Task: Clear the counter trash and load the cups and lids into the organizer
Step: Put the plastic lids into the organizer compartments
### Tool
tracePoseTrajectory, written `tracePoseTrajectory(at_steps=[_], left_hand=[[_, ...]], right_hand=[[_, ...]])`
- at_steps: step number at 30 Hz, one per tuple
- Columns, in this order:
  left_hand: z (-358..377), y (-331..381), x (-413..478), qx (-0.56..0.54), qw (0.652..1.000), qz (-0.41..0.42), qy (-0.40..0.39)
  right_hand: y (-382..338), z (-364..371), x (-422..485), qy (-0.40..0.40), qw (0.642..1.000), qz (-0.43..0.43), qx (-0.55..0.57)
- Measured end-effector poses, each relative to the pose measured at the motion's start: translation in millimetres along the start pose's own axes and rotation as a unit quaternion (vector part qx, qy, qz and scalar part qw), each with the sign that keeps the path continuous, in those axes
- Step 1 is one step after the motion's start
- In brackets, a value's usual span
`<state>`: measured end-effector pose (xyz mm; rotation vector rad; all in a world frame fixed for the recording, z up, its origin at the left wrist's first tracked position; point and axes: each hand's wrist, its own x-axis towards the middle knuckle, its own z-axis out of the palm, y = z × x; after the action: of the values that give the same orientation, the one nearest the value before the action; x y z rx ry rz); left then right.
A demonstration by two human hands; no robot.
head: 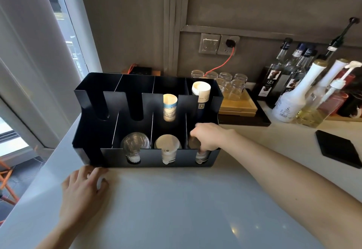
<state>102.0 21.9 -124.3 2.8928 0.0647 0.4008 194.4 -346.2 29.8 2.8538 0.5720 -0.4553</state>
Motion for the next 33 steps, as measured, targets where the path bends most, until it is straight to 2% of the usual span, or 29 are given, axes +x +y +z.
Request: tracePoseTrajectory(at_steps=[18, 33], left_hand=[[-10, 7, -2, -0.016, 1.000, -0.010, -0.015], [-14, 8, -4, -0.010, 1.000, -0.008, -0.016]], right_hand=[[-3, 2, 4, -0.012, 1.000, 0.018, -0.008], [-2, 7, 2, 0.020, 1.000, 0.013, -0.006]])
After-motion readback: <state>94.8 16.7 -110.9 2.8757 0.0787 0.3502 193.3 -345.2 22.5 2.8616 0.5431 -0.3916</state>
